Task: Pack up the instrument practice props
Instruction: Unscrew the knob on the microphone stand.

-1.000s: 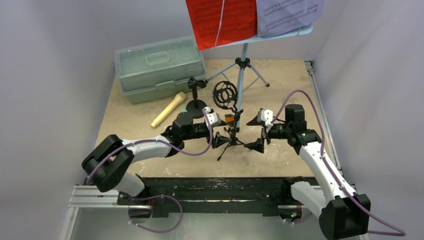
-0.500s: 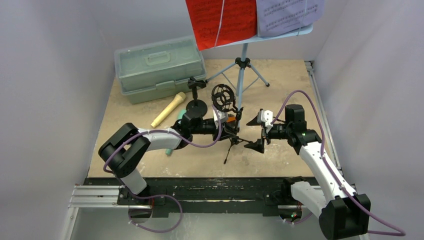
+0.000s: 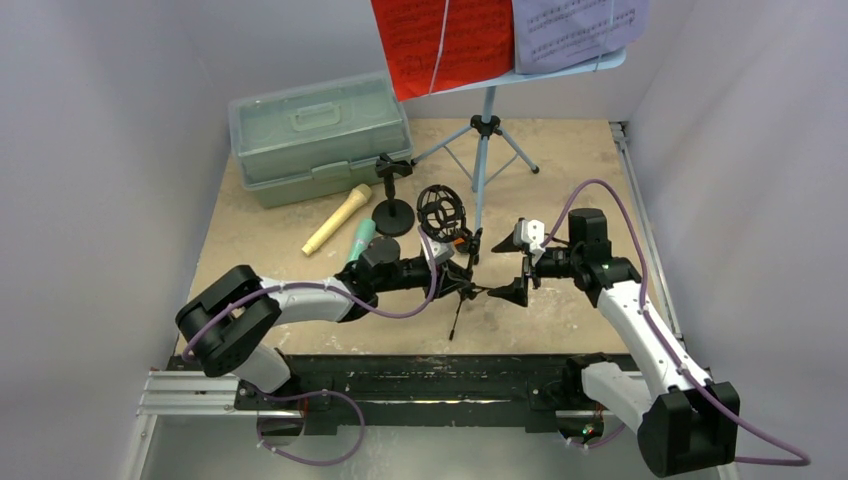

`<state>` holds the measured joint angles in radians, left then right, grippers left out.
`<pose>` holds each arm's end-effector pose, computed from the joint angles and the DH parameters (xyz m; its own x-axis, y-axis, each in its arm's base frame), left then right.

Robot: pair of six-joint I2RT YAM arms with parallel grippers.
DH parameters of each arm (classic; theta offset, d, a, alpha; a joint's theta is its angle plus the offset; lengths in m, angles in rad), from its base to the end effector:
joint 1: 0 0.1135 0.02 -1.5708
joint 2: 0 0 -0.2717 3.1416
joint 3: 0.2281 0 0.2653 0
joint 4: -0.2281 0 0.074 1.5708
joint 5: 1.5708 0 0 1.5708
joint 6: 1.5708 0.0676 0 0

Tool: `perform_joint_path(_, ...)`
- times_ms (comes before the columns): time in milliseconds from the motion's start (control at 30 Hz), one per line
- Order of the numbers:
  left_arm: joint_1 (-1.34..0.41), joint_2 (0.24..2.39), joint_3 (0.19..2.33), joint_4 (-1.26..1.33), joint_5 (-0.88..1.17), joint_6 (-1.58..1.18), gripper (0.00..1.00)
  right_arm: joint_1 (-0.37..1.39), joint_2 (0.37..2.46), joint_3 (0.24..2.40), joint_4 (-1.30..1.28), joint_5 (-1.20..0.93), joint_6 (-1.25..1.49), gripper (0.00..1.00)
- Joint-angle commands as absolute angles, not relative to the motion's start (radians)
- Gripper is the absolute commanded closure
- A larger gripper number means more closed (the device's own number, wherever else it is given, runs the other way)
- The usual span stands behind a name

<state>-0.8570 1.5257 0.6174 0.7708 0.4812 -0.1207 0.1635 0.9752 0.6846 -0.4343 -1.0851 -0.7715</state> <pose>0.2033 -0.2825 0.1997 -0.2059 0.0747 -0.9757 0.9524 0.2446 -0.1822 0.1988 0.0934 0.2519 0.0394 -0.3234 -0.9455 -0.9788 0.1777 -0.1016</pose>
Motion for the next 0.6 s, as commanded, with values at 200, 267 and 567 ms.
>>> perform_joint_path(200,-0.861,1.510,0.588,0.894,0.387,-0.219,0.72,0.168,0.984,0.684,-0.437,-1.117,-0.782,0.01)
perform_joint_path(267,-0.861,1.501,0.581,0.890,0.384,-0.226,0.64,0.169,0.984,0.684,-0.439,-1.118,-0.782,0.01)
perform_joint_path(567,-0.855,1.333,0.483,0.771,0.376,-0.226,0.28,0.175,0.988,0.688,-0.451,-1.123,-0.798,0.01)
